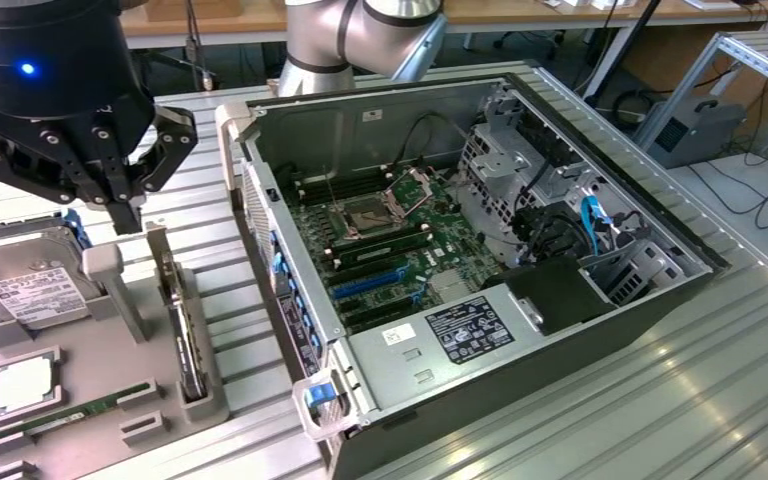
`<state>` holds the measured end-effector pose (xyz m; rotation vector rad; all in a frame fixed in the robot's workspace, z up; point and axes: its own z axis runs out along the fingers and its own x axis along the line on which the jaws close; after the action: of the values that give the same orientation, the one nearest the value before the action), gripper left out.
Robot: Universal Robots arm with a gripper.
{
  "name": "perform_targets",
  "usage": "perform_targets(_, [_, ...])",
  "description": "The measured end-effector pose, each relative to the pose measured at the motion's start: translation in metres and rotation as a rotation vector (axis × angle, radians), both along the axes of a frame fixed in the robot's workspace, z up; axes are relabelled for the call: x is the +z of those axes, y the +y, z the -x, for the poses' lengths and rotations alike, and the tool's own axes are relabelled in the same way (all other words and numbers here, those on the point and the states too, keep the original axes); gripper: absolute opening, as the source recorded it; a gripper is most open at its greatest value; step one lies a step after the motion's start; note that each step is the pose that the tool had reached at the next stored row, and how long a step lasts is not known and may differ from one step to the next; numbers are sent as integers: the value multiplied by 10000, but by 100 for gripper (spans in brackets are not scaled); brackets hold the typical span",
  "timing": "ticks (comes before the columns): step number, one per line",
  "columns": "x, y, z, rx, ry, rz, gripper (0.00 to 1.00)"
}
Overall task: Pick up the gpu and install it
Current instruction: 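Reach for the gpu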
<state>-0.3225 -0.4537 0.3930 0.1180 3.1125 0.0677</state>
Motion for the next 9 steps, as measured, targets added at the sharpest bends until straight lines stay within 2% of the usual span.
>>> perform_targets(9, [-2,-70,0,0,0,0,11])
